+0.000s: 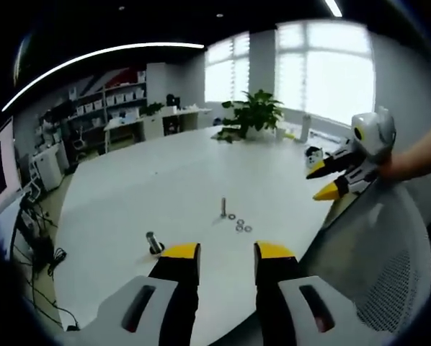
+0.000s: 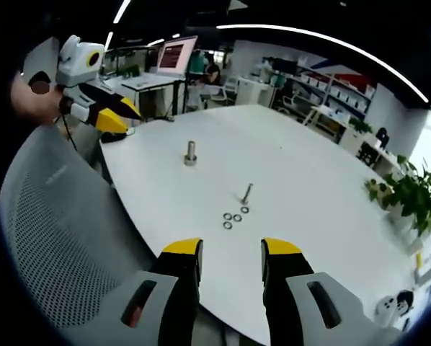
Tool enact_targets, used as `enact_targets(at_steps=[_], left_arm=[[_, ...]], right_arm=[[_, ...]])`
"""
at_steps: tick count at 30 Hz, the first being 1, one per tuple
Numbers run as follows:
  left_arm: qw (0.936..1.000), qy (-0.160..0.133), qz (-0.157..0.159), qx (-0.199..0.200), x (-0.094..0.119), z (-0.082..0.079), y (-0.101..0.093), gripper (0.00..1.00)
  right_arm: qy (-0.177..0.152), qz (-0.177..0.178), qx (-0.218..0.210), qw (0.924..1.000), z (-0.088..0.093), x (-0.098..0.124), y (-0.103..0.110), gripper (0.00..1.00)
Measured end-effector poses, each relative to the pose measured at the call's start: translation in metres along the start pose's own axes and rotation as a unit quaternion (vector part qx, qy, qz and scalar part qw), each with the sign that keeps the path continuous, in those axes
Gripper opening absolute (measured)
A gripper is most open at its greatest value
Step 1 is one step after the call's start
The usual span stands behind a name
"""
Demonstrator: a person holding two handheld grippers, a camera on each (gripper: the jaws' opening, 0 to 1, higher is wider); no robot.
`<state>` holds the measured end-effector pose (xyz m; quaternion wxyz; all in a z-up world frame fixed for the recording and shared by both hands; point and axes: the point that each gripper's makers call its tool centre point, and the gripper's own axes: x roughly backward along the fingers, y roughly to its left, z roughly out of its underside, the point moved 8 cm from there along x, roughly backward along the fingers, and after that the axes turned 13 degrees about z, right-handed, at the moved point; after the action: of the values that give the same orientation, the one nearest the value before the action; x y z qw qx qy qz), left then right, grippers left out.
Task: Place the washer onto the threaded stud by aligning its center hole with the stud, sliding it down to the base, and recovering from edge contact or off-axis alignment until the washer reaches the visible bottom stop.
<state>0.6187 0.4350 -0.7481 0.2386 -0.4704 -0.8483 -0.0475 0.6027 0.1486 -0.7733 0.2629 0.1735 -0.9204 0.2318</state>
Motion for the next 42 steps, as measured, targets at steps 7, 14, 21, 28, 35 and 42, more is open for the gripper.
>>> enact_targets(at_steps=[7,14,21,28,35,42], left_arm=[[0.9995,0.006,0.028,0.009,-0.003,0.005,-0.006,0.28],[0.9995,0.004,0.031,0.009,-0.001,0.006,-0.004,0.28],[0.9995,0.001,0.031,0.010,0.000,0.006,-0.005,0.28],[0.9995,-0.014,0.027,0.000,0.003,0.001,-0.004,0.28],[0.9988,-0.041,0.009,0.026,0.010,0.000,0.006,0.28],[0.9992,-0.036,0.003,0.018,0.010,0.001,0.005,0.28]], right_arm=[[0.010,0.005,0.007,0.9999,0.002,-0.002,0.000,0.34],[-0.004,0.013,0.030,0.9994,-0.003,0.002,0.004,0.34],[0.009,0.001,0.058,0.9983,0.000,0.000,0.009,0.34],[0.000,0.007,0.059,0.9983,-0.007,0.002,0.006,0.32],[0.014,0.007,0.057,0.9982,-0.014,-0.004,0.003,0.33],[0.012,0.002,0.042,0.9990,-0.036,-0.025,0.006,0.34]])
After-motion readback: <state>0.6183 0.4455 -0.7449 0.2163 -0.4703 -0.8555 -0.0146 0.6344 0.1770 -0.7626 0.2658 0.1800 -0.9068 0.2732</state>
